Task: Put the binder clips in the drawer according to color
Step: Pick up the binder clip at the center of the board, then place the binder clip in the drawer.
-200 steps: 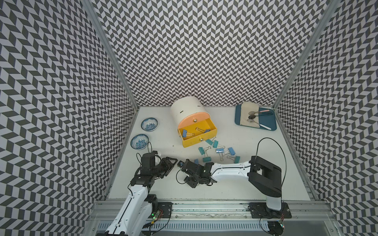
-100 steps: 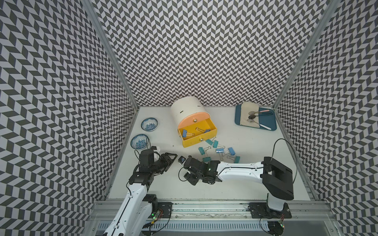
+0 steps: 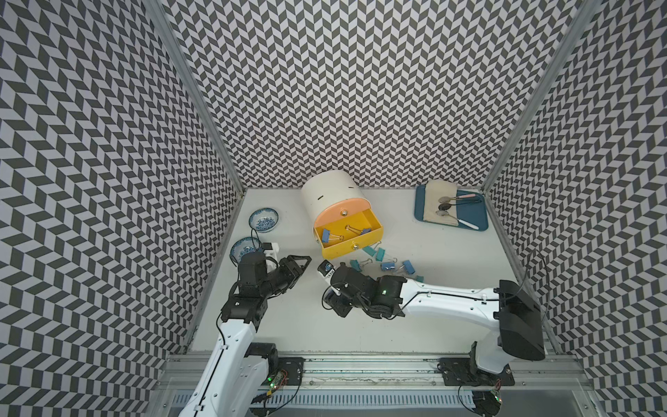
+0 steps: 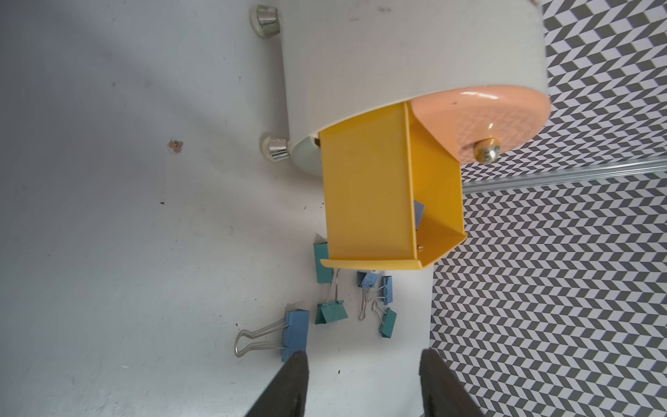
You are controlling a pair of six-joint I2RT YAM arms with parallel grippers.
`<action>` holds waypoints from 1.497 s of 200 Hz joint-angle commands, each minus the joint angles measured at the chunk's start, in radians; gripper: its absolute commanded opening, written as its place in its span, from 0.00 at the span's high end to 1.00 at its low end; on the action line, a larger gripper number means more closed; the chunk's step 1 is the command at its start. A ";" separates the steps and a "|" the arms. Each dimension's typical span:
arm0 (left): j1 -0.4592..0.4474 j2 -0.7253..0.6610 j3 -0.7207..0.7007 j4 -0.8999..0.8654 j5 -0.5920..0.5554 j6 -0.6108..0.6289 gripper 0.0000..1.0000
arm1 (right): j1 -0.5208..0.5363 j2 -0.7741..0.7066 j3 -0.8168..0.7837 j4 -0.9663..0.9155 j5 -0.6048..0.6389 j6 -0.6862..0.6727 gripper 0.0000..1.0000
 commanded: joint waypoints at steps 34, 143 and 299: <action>0.001 0.033 0.152 -0.021 0.010 0.014 0.46 | -0.117 -0.115 0.075 0.020 -0.032 0.027 0.54; 0.001 0.114 0.282 0.022 0.065 0.021 0.44 | -0.418 -0.220 0.066 0.119 -0.215 0.089 0.55; -0.232 0.268 0.335 0.181 0.032 -0.032 0.43 | -0.665 -0.086 0.121 0.270 -0.433 0.250 0.54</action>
